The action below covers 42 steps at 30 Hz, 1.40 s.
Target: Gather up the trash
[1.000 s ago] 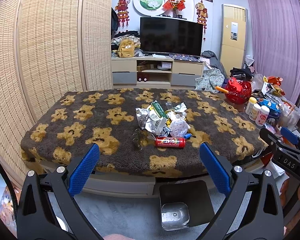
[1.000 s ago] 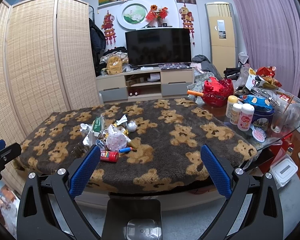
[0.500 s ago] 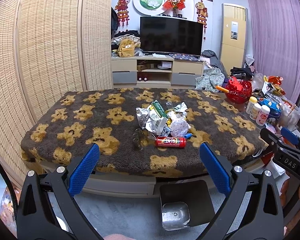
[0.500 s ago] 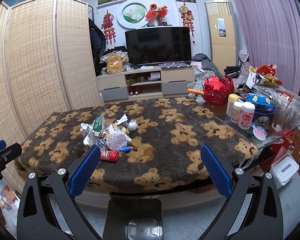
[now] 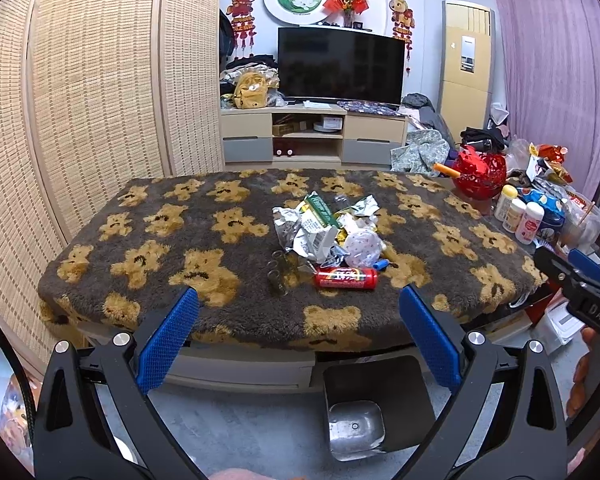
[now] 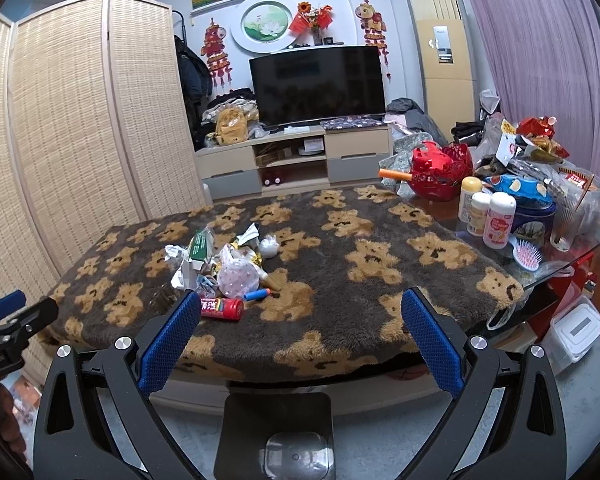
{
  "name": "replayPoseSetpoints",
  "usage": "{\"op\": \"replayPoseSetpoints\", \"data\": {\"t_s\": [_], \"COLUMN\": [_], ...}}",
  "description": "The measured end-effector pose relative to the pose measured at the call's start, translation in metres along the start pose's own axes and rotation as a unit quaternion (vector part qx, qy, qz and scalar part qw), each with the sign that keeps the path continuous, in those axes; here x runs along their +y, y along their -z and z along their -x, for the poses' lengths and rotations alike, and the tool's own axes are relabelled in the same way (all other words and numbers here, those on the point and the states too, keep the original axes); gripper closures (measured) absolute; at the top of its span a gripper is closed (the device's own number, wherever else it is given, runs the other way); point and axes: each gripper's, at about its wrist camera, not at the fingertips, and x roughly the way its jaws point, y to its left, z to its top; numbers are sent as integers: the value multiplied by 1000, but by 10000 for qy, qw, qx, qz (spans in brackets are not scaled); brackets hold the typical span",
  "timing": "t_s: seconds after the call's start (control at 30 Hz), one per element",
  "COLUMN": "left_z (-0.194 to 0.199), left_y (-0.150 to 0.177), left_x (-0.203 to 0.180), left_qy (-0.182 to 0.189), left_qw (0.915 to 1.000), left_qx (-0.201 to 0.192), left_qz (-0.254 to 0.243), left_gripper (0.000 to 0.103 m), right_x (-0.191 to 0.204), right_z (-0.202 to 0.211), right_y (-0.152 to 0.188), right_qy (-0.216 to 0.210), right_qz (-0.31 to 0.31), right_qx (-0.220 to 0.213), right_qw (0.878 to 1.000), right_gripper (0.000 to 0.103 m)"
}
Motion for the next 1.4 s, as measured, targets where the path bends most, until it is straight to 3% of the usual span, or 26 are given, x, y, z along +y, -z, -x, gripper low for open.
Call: {"op": "replayPoseSetpoints", "data": {"t_s": [0.27, 0.67, 0.93, 0.97, 1.03, 1.13, 1.23, 1.4], "left_z": [-45, -136, -187, -191, -197, -206, -214, -227], "left_y": [14, 27, 29, 29, 28, 26, 24, 25], "left_x": [19, 55, 53, 54, 56, 56, 52, 48], "left_qy": [178, 56, 127, 162, 281, 400, 490, 571], "left_qw": [9989, 9935, 9911, 9910, 9910, 9905, 9897, 9880], "left_qx": [417, 1101, 1319, 1324, 1296, 1305, 1336, 1434], "left_qz": [109, 291, 113, 120, 168, 187, 135, 51], "left_gripper": [8, 8, 8, 8, 11, 23, 30, 38], "right_x": [0, 19, 38, 41, 46, 53, 60, 65], "right_z": [-32, -130, -183, -189, -202, -219, -232, -251], "right_y": [13, 41, 36, 34, 32, 29, 27, 29], "right_qy": [241, 159, 134, 86, -86, -230, -438, -294], "right_qz": [-68, -121, -90, -100, -140, -165, -211, -190], "right_qx": [455, 1316, 1477, 1470, 1516, 1614, 1714, 1893], "right_qw": [9986, 9911, 9889, 9890, 9883, 9865, 9840, 9813], "right_gripper": [3, 3, 3, 4, 22, 39, 46, 49]}}
